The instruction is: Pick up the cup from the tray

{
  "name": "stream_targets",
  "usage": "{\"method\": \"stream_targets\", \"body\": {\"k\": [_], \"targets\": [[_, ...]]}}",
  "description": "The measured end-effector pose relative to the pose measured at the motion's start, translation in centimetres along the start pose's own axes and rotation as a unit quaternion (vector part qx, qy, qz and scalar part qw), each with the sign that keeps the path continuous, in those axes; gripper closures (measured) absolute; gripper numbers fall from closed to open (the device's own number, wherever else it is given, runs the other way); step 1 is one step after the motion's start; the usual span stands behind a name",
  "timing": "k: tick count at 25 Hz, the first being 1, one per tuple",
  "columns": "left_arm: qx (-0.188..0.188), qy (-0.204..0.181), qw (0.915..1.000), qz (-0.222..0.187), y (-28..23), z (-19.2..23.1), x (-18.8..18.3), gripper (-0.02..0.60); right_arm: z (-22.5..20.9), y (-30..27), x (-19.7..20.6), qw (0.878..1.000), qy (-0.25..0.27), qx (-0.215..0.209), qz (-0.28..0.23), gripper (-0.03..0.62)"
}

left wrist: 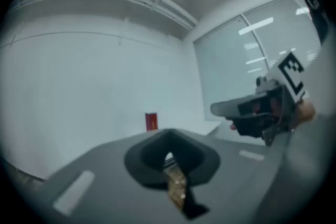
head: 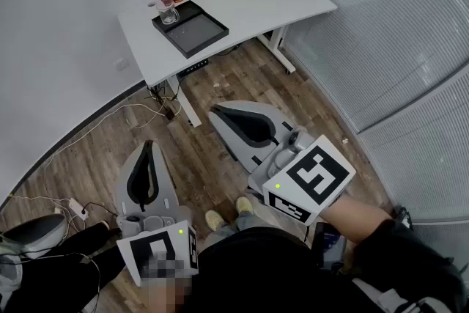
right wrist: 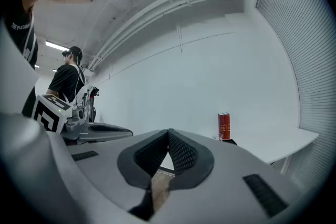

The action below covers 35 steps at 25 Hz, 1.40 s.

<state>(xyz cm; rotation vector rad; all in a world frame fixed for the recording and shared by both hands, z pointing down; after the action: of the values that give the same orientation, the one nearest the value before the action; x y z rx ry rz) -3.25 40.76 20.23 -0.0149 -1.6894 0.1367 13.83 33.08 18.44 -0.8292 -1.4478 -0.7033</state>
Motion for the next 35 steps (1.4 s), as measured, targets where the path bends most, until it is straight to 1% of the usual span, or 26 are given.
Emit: {"method": "stream_targets", "body": {"k": [5,7,9,12,15,17,21,25,28,31,35], "targets": [[0.001,0.002,1.0000,0.002,-0.4,0.1,0.2,0.580,-0.2,-0.5,0.0,1.000,0.002,-0.006,0.001,0.580],[0.003,0.002,1.0000,0.001,-0.6,0.4,0.2,0.580,-0.1,-0.7,-0.1,1.000,-0.007,-0.012,-0.004,0.580],[0.002,0.002,1.0000,-0.001,-0.6,0.9,0.1,0.580,0.2,-1.0,-0.3,0.999,-0.014,-0.030,-0.014,0.580],[0.001,0.005,1.0000,-0.002,-0.4,1.8,0.2,0.580,1.2,-1.3,-0.7,0.998,-0.007,-0.057,-0.032,0.580],[0.003,0.005,1.0000,-0.005,-0.1,2.4,0.4,0.580,1.8,-1.7,-0.9,0.994,-0.038,-0.093,-0.048,0.580],[0.005,0.004,1.0000,-0.006,0.1,2.8,0.5,0.580,2.1,-2.2,-1.1,0.992,-0.050,-0.106,-0.054,0.580],[0.005,0.003,0.9999,-0.013,0.9,3.5,1.2,0.580,3.1,-2.6,-0.8,0.994,-0.038,-0.100,-0.038,0.580],[0.003,0.003,0.9999,-0.012,1.0,4.2,1.5,0.580,2.9,-3.4,-0.2,0.996,-0.054,-0.072,-0.020,0.580],[0.002,0.016,0.9998,-0.013,1.0,4.7,1.1,0.580,2.9,-3.8,-0.6,0.996,-0.057,-0.070,-0.020,0.580],[0.005,0.010,0.9999,-0.011,1.4,5.1,1.1,0.580,3.3,-3.9,-0.8,0.996,-0.047,-0.068,-0.023,0.580],[0.007,0.025,0.9996,-0.014,1.6,5.4,1.1,0.580,3.4,-4.2,-0.6,0.997,-0.050,-0.058,-0.026,0.580]]}}
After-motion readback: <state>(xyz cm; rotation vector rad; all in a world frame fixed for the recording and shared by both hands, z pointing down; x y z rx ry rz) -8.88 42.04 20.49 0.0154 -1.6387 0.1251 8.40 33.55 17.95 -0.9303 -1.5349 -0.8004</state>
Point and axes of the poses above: the fingertips, and each gripper's own axes: y backward along the fingers, z to its left, x out of its underside, the point moved 9 cm from there along y, backward along the fingers, and after that the axes turned 1 degree about -z, right-handed, at the moved point
